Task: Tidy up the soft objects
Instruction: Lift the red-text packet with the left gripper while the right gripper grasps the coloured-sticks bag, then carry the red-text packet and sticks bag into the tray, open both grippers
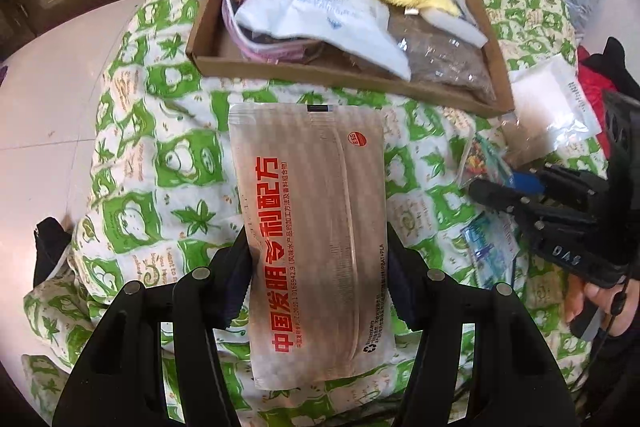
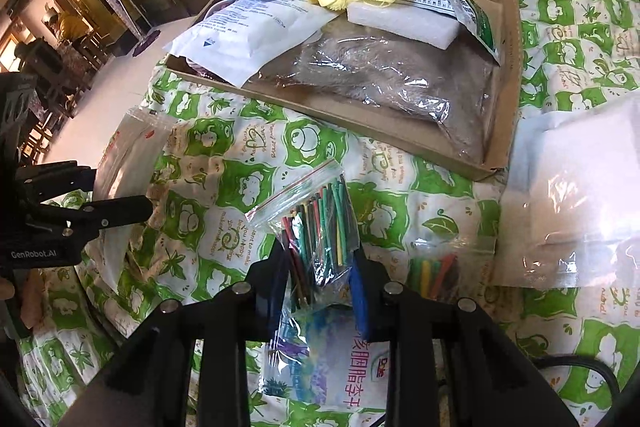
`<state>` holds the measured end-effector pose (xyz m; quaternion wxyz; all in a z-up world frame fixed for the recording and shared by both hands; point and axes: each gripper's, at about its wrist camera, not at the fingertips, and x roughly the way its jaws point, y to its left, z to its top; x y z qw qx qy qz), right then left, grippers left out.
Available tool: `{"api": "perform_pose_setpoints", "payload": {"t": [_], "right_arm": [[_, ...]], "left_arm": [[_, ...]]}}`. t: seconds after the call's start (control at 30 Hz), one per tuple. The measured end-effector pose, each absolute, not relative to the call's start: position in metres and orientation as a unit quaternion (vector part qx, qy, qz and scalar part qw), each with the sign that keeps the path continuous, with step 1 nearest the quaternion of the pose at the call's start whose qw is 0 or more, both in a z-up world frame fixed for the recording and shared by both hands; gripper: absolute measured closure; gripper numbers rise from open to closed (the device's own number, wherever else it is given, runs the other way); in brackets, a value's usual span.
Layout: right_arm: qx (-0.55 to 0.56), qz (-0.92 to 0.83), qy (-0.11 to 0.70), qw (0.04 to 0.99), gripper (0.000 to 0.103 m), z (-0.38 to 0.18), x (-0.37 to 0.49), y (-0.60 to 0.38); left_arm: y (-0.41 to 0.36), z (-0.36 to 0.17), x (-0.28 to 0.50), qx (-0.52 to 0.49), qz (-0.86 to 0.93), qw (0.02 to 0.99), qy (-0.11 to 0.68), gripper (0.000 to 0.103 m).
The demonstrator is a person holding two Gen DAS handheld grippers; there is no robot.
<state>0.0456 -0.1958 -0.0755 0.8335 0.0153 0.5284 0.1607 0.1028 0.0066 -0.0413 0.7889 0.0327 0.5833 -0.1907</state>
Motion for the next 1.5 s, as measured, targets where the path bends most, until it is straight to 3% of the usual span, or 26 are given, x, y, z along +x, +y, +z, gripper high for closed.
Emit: {"api": "perform_pose_setpoints", "payload": {"t": [0.43,0.87,1.5], "right_arm": [[0.024,0.163,0.524,0.836,0.075,-0.069,0.045,-0.197],[0.037,0.146,0.517,0.843,0.075,-0.058,0.045,-0.212],[0.077,0.098,0.483,0.867,0.075,-0.014,0.085,-0.266]], "left_arm": [[-0.033,0.002,0.113,0.08,-0.203,0.805,0.552,0.044],[-0.035,0.004,0.117,0.09,-0.203,0.805,0.551,0.044],[-0.046,0.024,0.181,0.031,-0.21,0.805,0.553,0.044]]}}
